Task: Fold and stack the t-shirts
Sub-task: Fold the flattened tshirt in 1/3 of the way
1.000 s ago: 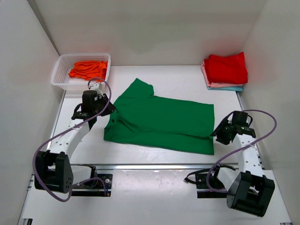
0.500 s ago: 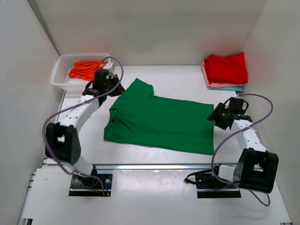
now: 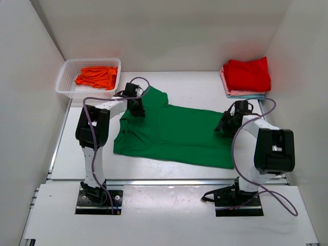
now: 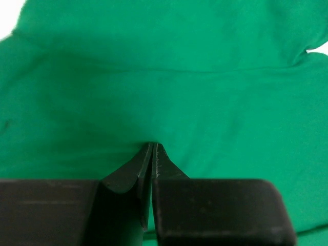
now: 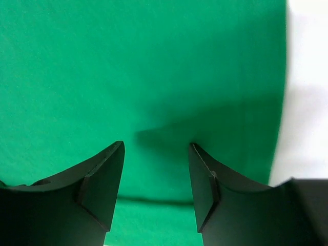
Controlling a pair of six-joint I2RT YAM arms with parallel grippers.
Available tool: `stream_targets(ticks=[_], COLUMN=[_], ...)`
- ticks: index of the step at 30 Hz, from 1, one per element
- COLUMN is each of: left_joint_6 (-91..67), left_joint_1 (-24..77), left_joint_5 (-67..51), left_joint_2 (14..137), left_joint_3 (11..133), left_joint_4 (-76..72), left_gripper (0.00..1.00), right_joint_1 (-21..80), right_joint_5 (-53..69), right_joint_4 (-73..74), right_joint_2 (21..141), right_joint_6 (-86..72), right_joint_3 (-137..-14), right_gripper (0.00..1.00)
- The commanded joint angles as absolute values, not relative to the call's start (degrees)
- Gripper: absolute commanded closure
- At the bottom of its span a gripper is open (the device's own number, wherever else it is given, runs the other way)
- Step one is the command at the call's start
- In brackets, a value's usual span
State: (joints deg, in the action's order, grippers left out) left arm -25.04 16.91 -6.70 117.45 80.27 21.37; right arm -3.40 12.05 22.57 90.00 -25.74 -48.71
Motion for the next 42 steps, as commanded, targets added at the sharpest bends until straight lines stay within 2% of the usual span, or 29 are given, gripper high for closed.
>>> stream_targets(ticks=[1, 6, 10, 15, 23, 27, 29, 31, 32, 33, 34, 35, 36, 37, 38, 39, 40, 42], left_joint_6=[-29.1, -30.3, -32.2, -31.8, -30.9, -30.0, -28.6, -27.0, -26.2, -26.0, -25.8, -26.0, -25.6, -25.1, -24.3, -23.6, -23.1, -21.5], left_joint_1=[16.8, 14.9, 13.2, 12.7, 13.3, 13.3, 13.7, 13.9, 13.8, 13.5, 13.4, 13.1, 12.8, 12.7, 12.5, 12.0, 12.4, 12.5], left_joint_5=[-5.5, -2.5, -0.6, -0.1, -3.1, -6.5, -6.6, -7.7, -8.7, -9.4, -10.2, -9.0, -8.5, -8.3, -7.7, -7.6, -7.1, -5.8], left_joint_2=[117.7, 116.0, 109.4, 107.0, 105.9, 104.1, 104.6, 105.6, 106.0, 106.3, 106.5, 107.9, 108.9, 111.5, 115.4, 117.0, 120.5, 126.3], left_joint_3=[82.5, 77.5, 70.0, 67.7, 70.8, 75.6, 80.2, 85.7, 86.7, 87.6, 88.5, 90.8, 94.3, 96.5, 101.7, 106.9, 109.5, 116.1], left_joint_4=[25.5, 25.1, 21.8, 21.1, 19.4, 16.3, 17.1, 17.7, 16.5, 15.0, 14.7, 14.5, 15.6, 17.1, 19.9, 23.2, 24.4, 27.8], left_gripper=[0.85, 0.86, 0.86, 0.85, 0.84, 0.82, 0.72, 0.66, 0.64, 0.67, 0.85, 0.93, 1.00, 1.00, 0.98, 0.81, 0.54, 0.45], right_joint_1=[-2.6, -2.5, -3.0, -2.6, -2.5, -1.8, -0.5, 1.1, 1.7, 2.0, 1.9, 1.8, 1.1, 0.4, 0.1, 0.1, -1.7, -2.1], right_joint_5=[13.5, 12.7, 11.4, 11.0, 12.2, 13.6, 13.3, 10.3, 9.6, 7.8, 7.0, 6.8, 6.7, 7.2, 7.5, 7.8, 7.6, 7.6], right_joint_4=[22.5, 24.7, 27.5, 29.4, 26.7, 24.9, 25.2, 24.9, 24.1, 23.5, 22.1, 21.5, 21.4, 22.1, 22.9, 24.4, 25.1, 25.5], right_joint_2=[95.2, 102.9, 106.8, 106.4, 99.7, 95.9, 94.8, 93.3, 92.9, 92.6, 92.5, 93.6, 94.9, 95.6, 97.9, 99.9, 101.1, 103.9], right_joint_6=[-23.5, -21.3, -19.1, -19.2, -19.5, -16.5, -15.2, -14.2, -14.2, -13.4, -13.4, -12.9, -13.2, -13.4, -13.3, -13.8, -13.3, -12.9], right_joint_3=[-53.9, -62.0, -67.8, -68.1, -60.6, -63.8, -66.4, -68.6, -69.6, -70.0, -70.7, -71.5, -73.2, -74.3, -76.6, -78.6, -79.5, -81.7], right_gripper=[0.49, 0.50, 0.49, 0.49, 0.49, 0.48, 0.47, 0.40, 0.38, 0.38, 0.53, 0.65, 0.95, 1.00, 1.00, 0.94, 0.85, 0.84])
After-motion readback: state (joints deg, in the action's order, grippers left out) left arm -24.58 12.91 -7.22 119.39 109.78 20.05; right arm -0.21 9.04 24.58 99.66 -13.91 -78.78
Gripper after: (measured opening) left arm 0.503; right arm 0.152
